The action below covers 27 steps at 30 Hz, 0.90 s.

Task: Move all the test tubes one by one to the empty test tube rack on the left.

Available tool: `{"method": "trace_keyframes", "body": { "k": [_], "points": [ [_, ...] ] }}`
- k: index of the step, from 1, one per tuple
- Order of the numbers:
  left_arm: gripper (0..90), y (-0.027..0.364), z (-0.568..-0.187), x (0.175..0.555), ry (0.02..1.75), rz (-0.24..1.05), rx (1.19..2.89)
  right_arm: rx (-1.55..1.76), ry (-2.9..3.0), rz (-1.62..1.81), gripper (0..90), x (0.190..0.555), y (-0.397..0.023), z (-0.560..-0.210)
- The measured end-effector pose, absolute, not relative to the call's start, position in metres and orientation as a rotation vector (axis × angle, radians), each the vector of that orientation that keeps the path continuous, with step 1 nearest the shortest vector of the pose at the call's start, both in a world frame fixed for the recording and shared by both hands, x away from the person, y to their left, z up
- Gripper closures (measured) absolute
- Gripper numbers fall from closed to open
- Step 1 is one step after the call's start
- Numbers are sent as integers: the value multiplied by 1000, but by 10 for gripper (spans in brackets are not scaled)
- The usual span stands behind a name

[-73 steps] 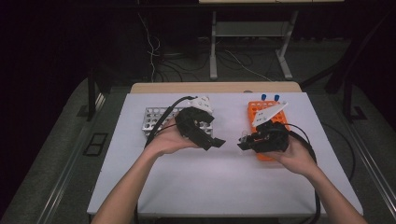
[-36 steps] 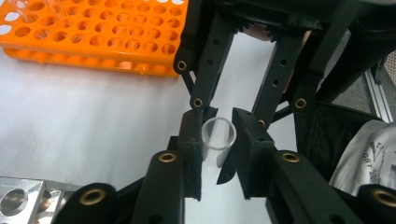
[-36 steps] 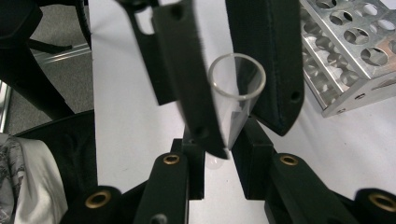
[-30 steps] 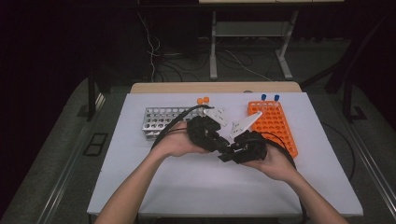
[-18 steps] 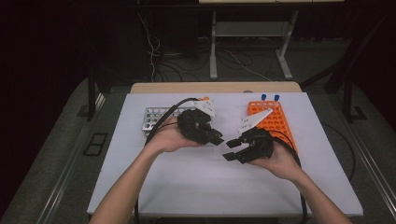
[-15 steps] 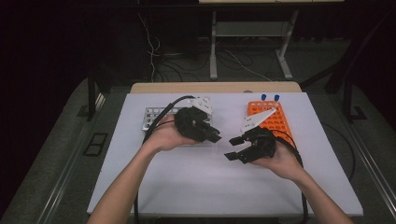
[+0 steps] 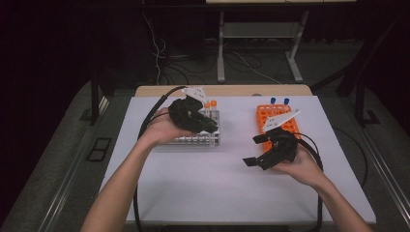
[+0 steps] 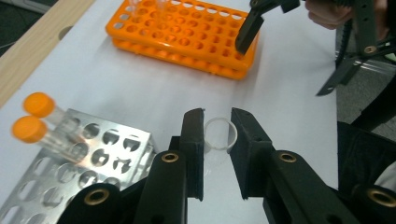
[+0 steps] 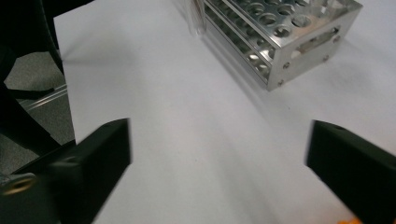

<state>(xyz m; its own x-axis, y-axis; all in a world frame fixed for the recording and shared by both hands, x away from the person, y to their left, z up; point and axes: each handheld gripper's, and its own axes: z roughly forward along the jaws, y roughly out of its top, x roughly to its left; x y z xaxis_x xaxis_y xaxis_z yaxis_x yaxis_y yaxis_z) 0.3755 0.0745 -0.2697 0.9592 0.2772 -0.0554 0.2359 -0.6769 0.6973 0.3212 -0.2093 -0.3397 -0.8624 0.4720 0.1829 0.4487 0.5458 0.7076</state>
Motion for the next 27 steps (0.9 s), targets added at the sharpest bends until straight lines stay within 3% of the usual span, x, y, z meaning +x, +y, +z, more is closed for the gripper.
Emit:
{"method": "trace_keyframes", "body": {
  "k": [27],
  "points": [
    [743, 97, -260, 446, 563, 168, 2300, 893, 2695, 1224, 2, 323, -238, -345]
  ]
}}
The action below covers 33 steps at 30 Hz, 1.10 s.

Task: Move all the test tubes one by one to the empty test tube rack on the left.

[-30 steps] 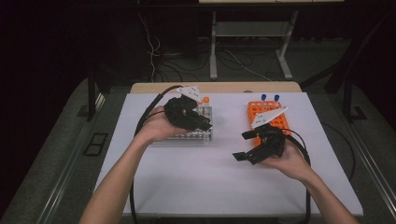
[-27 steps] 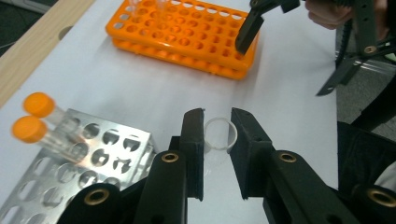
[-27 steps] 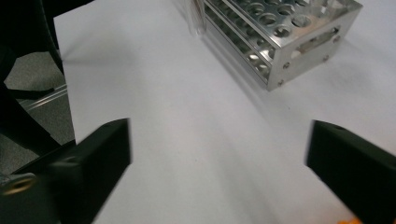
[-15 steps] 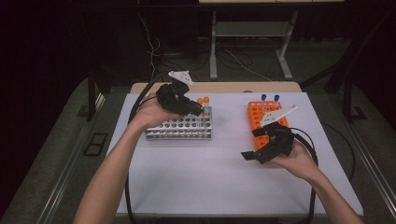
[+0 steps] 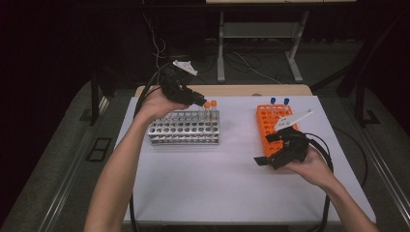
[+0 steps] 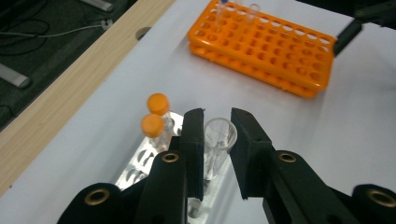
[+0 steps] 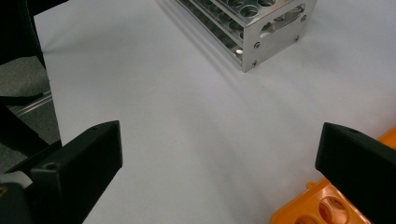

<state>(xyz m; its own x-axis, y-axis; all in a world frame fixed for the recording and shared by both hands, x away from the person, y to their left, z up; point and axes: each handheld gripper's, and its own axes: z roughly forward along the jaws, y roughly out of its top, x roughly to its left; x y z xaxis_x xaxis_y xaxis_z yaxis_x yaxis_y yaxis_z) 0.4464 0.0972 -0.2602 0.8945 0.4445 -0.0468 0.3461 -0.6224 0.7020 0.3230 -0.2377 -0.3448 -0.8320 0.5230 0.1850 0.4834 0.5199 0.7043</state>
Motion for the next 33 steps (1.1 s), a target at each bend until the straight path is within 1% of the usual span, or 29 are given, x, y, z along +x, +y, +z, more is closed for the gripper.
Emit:
{"method": "trace_keyframes", "body": {
  "k": [7, 14, 23, 33],
  "points": [
    [743, 105, -273, 468, 657, 174, 2253, 920, 2674, 1238, 2, 323, -247, -348],
    [744, 108, -285, 481, 706, 188, 2238, 950, 2663, 1234, 2, 322, -254, -353],
    [743, 104, -297, 491, 719, 200, 2223, 978, 2632, 1248, 2, 324, -264, -356],
    [743, 102, -307, 496, 736, 219, 2243, 1001, 2614, 1252, 2, 323, -271, -360]
  ]
}}
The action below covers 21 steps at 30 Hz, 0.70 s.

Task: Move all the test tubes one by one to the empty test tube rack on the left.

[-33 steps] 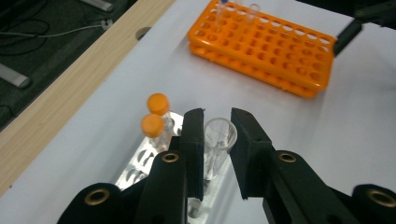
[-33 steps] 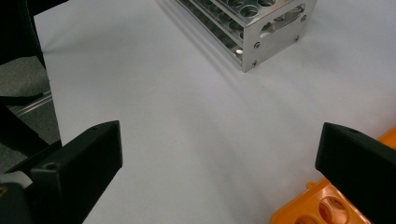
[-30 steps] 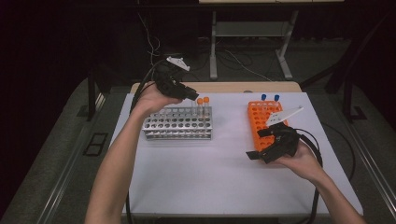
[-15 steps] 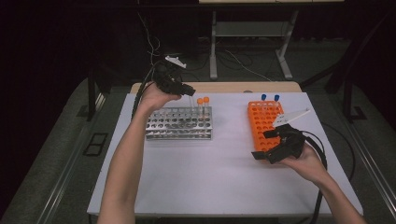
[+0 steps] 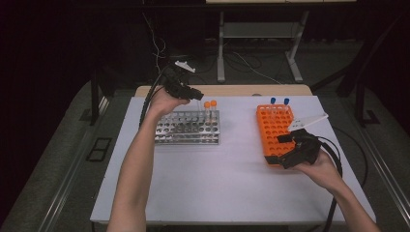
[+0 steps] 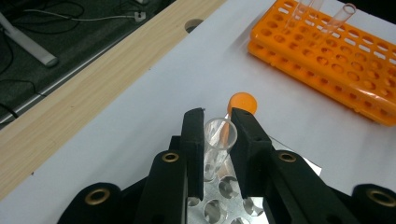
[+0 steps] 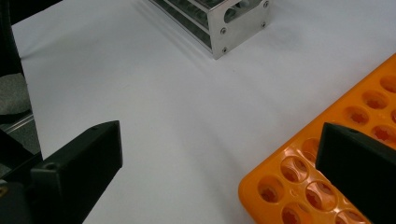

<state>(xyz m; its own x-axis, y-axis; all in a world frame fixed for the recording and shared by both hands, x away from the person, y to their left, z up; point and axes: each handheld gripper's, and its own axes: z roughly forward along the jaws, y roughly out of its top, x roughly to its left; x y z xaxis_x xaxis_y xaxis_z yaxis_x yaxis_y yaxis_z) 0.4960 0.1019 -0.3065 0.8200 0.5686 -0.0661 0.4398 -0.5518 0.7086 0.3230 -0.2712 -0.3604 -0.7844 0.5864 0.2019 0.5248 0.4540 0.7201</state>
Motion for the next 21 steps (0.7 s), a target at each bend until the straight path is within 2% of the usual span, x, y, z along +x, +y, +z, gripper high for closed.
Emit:
{"method": "trace_keyframes", "body": {
  "k": [21],
  "points": [
    [721, 100, -335, 497, 753, 164, 2253, 1068, 2558, 1302, 2, 333, -290, -366]
  ]
}}
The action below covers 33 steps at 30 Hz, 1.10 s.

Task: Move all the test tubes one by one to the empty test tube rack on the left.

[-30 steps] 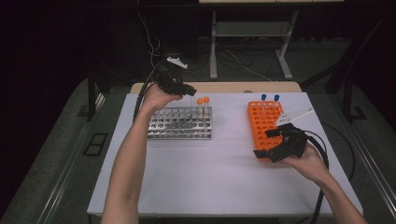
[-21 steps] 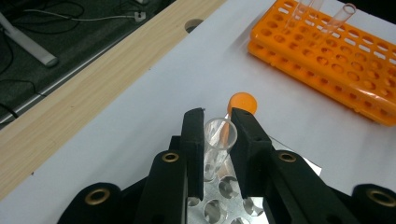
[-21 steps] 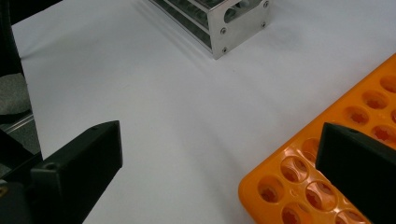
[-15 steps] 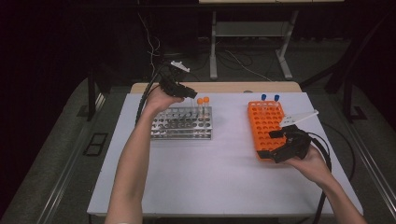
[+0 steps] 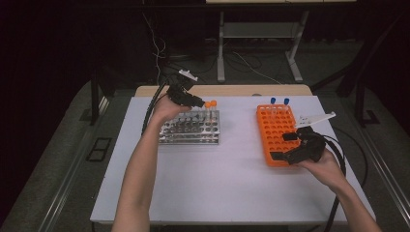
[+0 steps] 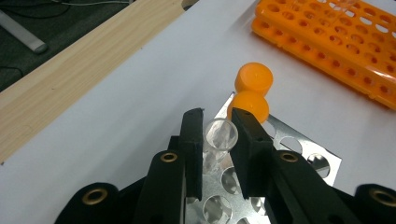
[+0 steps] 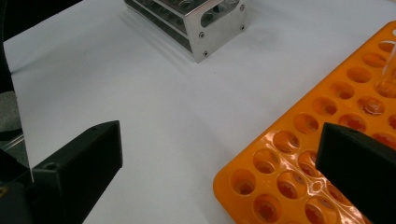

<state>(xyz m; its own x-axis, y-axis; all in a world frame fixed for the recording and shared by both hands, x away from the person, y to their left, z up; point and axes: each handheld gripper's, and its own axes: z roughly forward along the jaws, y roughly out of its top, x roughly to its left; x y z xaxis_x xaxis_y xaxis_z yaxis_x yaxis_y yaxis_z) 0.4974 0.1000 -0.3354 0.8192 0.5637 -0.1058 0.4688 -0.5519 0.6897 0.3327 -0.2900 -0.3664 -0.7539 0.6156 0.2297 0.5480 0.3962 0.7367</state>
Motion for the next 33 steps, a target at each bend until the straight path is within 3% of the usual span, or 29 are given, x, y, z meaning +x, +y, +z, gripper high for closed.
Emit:
{"method": "trace_keyframes", "body": {
  "k": [17, 33],
  "points": [
    [485, 112, -316, 467, 750, 147, 2185, 1137, 2510, 1302, 2, 361, -308, -363],
    [91, 118, -305, 414, 723, 134, 2139, 1172, 2497, 1202, 3, 398, -309, -369]
  ]
}}
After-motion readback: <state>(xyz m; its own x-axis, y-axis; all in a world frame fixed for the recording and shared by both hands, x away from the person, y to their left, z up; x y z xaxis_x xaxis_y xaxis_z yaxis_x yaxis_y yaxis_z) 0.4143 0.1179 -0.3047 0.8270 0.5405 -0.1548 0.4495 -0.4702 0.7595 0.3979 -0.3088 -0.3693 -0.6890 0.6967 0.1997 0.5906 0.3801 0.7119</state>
